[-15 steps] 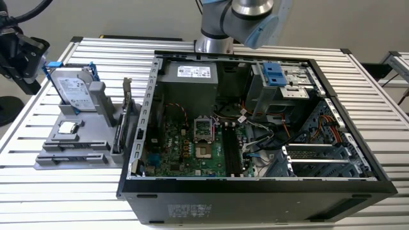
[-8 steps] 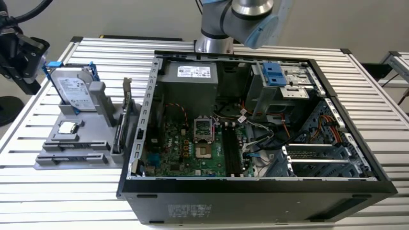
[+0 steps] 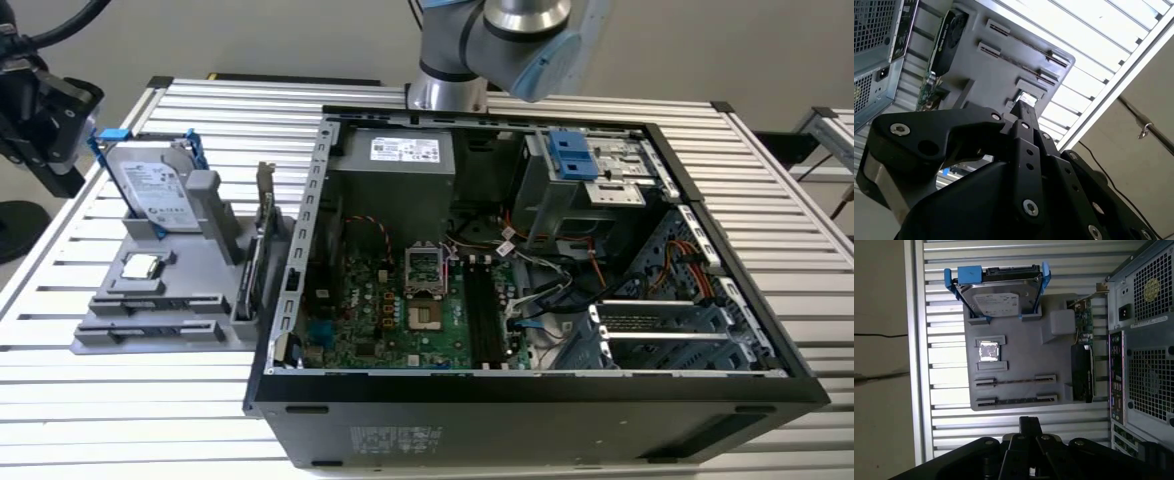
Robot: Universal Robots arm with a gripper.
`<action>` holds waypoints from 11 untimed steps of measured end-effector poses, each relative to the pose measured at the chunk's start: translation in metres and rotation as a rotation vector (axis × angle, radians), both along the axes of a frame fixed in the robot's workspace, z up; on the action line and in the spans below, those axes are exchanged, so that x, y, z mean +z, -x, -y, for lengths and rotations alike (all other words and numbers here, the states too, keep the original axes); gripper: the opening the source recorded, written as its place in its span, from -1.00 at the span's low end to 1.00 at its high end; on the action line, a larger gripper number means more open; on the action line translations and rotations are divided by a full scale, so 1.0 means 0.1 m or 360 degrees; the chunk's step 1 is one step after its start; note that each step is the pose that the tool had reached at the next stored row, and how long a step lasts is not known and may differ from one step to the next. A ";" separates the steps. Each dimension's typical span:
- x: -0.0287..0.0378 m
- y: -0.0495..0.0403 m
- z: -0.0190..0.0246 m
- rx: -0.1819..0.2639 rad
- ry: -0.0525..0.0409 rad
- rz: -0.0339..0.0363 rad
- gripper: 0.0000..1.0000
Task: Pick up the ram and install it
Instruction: 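Pick up the ram and move it above insertion slot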
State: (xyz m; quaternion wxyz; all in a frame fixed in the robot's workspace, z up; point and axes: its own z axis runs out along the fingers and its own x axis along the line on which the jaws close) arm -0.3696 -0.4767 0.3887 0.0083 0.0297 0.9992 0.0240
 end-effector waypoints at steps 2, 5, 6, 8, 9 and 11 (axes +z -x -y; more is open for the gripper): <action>0.000 0.000 0.000 0.0000 0.0000 -0.0001 -1.00; 0.000 0.000 0.000 0.0000 0.0000 -0.0001 -1.00; 0.000 0.000 0.000 0.0000 0.0000 -0.0001 -1.00; 0.000 0.000 0.000 0.0000 0.0000 -0.0002 -1.00; 0.000 0.000 0.000 0.0000 0.0000 -0.0002 -1.00; 0.000 0.000 0.000 -0.0002 0.0000 -0.0002 -1.00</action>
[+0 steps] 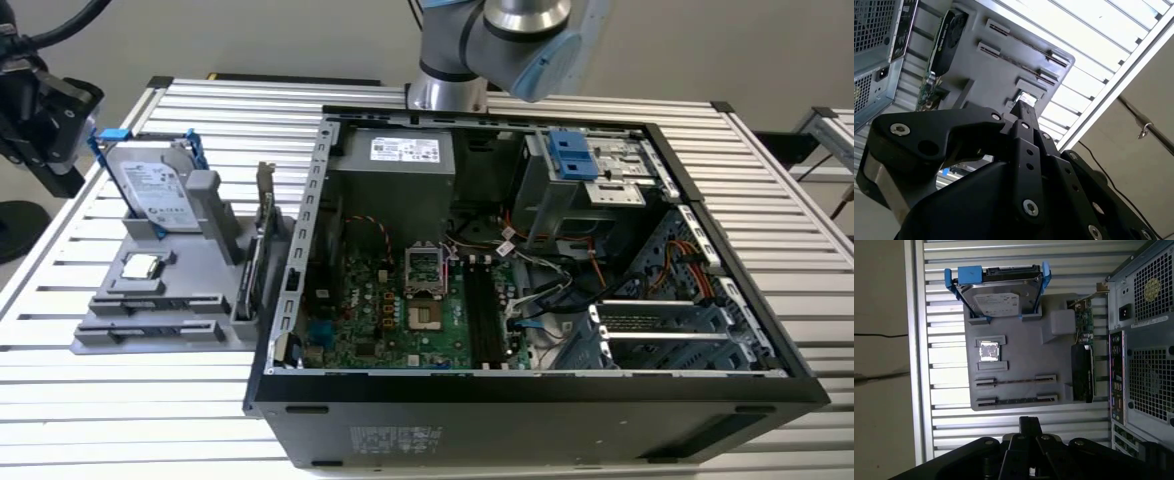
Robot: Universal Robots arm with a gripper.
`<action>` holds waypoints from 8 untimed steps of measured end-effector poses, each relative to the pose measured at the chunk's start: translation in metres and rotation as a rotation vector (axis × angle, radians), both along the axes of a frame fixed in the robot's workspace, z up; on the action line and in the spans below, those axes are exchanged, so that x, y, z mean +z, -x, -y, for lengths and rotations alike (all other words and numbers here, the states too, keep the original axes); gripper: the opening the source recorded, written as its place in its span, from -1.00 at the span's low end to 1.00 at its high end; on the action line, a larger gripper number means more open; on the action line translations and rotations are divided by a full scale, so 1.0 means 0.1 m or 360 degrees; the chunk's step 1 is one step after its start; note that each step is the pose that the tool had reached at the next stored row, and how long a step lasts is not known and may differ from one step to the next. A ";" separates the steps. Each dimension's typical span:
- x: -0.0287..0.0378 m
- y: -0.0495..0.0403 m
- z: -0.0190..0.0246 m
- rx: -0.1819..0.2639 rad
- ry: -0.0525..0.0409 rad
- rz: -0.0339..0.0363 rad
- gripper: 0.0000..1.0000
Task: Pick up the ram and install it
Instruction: 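Pick up the ram and move it above insertion slot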
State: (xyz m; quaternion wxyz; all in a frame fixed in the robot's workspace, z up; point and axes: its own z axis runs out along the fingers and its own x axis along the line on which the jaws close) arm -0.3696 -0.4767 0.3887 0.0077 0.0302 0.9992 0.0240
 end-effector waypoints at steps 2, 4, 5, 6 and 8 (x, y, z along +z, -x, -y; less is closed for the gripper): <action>0.000 0.000 0.000 -0.0007 0.0000 0.0000 -1.00; 0.000 -0.001 0.000 -0.0020 0.0000 0.0000 -1.00; 0.000 -0.001 0.000 -0.0023 0.0000 0.0000 -1.00; 0.000 -0.001 0.000 -0.0027 0.0000 0.0000 -1.00; 0.000 -0.001 0.000 -0.0036 0.0000 0.0000 -1.00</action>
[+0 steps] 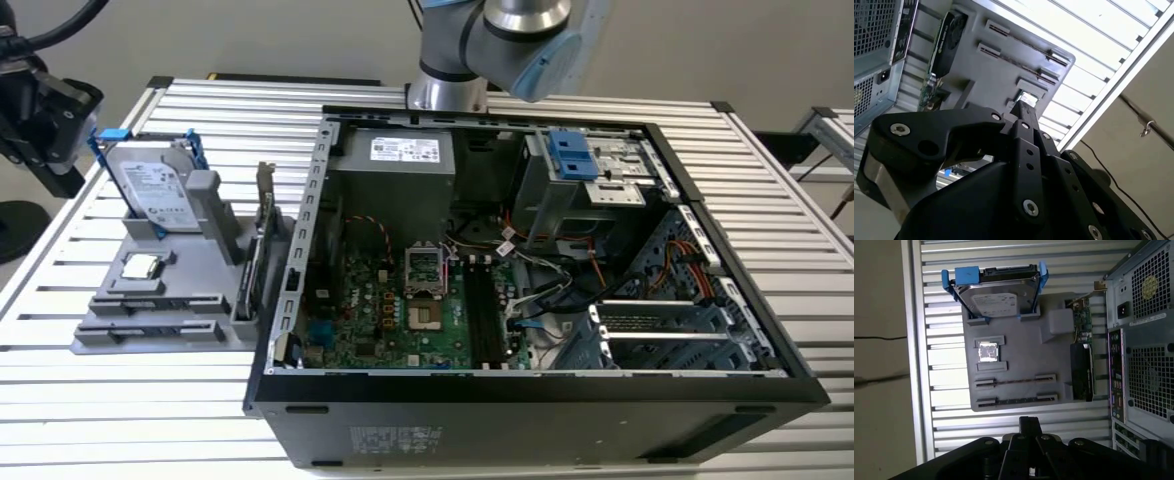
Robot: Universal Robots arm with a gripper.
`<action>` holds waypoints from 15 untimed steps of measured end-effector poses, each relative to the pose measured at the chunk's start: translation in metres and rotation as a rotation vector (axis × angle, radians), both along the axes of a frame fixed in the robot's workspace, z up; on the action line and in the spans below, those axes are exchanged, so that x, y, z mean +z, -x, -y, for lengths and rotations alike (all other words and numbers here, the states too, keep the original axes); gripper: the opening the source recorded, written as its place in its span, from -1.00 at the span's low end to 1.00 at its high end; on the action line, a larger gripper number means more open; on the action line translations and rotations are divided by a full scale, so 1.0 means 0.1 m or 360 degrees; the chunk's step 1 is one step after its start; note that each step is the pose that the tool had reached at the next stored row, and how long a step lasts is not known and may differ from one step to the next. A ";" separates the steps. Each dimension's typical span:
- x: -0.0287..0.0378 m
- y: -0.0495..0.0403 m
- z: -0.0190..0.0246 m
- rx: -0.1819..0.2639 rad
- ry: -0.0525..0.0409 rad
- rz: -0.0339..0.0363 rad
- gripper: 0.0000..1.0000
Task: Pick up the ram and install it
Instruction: 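Pick up the ram and move it above insertion slot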
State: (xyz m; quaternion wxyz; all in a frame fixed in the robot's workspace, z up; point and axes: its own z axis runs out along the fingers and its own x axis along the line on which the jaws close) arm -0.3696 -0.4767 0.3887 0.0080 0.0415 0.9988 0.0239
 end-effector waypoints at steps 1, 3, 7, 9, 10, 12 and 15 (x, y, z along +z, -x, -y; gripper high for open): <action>0.000 0.001 0.000 -0.0009 0.0000 0.0000 -1.00; 0.000 0.000 0.000 -0.0032 0.0000 0.0000 -1.00; 0.000 0.000 0.000 -0.0090 0.0000 0.0000 -1.00; 0.000 0.000 0.000 -0.0124 0.0000 0.0000 -1.00; -0.001 0.000 0.000 -0.0139 0.0000 0.0000 -1.00; 0.000 0.000 0.000 -0.0169 0.0000 0.0000 -1.00; 0.000 0.000 0.000 -0.0208 0.0000 0.0000 -1.00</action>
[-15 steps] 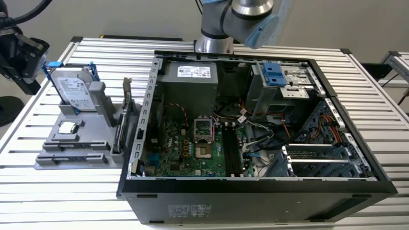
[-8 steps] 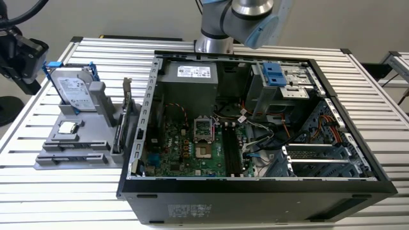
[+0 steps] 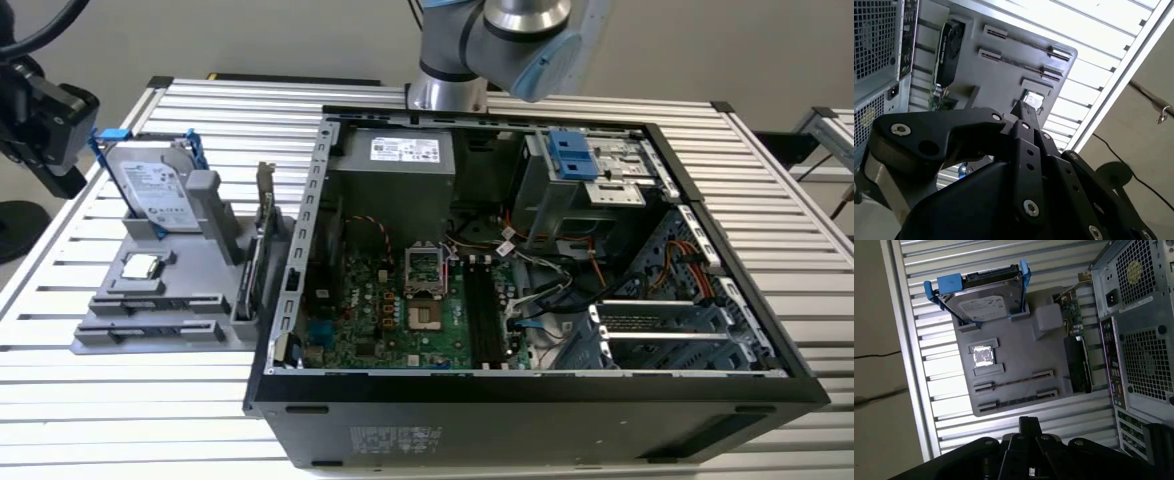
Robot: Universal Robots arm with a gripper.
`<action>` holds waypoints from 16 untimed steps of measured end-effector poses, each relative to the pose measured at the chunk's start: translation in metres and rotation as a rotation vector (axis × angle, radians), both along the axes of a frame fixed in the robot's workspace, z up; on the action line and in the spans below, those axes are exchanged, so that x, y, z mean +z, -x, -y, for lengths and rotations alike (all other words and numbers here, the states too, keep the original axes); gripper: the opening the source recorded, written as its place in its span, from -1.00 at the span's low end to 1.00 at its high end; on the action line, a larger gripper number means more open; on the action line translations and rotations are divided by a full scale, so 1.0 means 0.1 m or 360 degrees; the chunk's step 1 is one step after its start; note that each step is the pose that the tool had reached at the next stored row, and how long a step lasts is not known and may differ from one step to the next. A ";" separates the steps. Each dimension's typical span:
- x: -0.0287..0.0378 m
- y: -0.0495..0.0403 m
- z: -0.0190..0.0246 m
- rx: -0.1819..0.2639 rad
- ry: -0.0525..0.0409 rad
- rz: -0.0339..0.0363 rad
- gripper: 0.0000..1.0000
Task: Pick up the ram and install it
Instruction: 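Pick up the ram and move it above insertion slot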
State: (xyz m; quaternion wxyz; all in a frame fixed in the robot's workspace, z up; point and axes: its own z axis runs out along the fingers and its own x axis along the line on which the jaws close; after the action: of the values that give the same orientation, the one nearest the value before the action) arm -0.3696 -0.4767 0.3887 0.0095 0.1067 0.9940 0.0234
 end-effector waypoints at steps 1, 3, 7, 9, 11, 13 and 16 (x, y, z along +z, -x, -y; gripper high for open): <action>0.000 0.000 0.000 -0.0011 0.0000 0.0000 -1.00; 0.000 0.000 0.000 -0.0031 0.0000 0.0000 -1.00; 0.000 0.000 0.000 -0.0057 0.0000 0.0000 -1.00; 0.000 0.000 0.000 -0.0063 0.0000 0.0000 -1.00; 0.000 0.000 0.000 -0.0066 0.0000 0.0000 -1.00; 0.000 0.000 0.000 -0.0066 0.0000 0.0000 -1.00; 0.000 0.000 0.000 -0.0067 0.0000 0.0000 -1.00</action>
State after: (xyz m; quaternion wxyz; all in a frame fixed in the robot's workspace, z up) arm -0.3696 -0.4767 0.3887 0.0100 0.1276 0.9915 0.0231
